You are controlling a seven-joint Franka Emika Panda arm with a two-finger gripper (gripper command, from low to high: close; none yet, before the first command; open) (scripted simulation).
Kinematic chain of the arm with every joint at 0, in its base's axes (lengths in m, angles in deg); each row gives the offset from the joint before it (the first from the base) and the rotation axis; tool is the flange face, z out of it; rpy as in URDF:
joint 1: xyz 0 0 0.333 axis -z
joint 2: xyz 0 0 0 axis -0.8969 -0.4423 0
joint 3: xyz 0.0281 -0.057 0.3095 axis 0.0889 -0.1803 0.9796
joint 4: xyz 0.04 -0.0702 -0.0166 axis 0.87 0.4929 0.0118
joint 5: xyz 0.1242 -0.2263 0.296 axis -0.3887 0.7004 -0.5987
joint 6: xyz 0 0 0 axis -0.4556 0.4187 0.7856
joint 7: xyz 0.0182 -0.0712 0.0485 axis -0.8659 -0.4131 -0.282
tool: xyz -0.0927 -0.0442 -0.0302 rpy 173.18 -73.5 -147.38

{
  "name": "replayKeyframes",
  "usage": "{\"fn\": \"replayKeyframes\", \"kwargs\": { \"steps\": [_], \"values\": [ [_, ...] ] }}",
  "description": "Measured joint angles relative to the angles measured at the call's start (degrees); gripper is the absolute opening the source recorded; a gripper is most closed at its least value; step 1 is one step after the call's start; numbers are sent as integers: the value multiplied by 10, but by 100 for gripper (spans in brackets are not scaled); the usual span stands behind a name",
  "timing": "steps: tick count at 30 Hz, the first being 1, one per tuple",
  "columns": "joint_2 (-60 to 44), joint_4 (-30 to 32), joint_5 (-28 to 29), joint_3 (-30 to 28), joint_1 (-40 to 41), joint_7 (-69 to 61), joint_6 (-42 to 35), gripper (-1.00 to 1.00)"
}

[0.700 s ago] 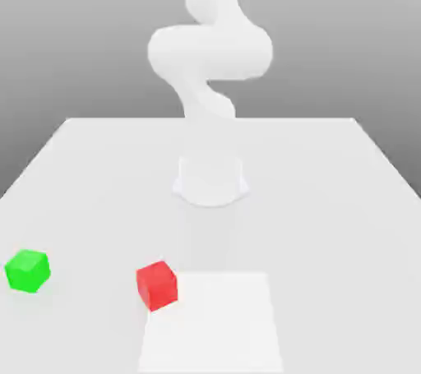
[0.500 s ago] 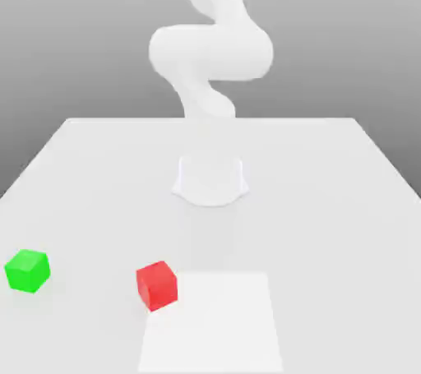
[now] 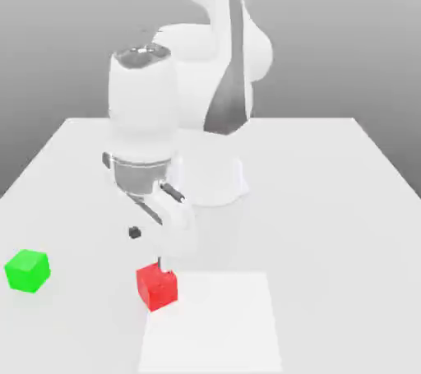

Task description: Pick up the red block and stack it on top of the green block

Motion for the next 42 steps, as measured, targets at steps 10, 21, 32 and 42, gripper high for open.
{"fn": "replayKeyframes", "kwargs": {
  "steps": [10,21,32,42],
  "values": [
    [-127,-14,41,-37,-30,33,108,-100],
    [-58,-7,14,-18,-18,16,50,-100],
    [8,-48,-13,-136,-37,-131,-60,-100],
    [-115,-134,-87,-203,104,-342,-29,100]
  ]
}}
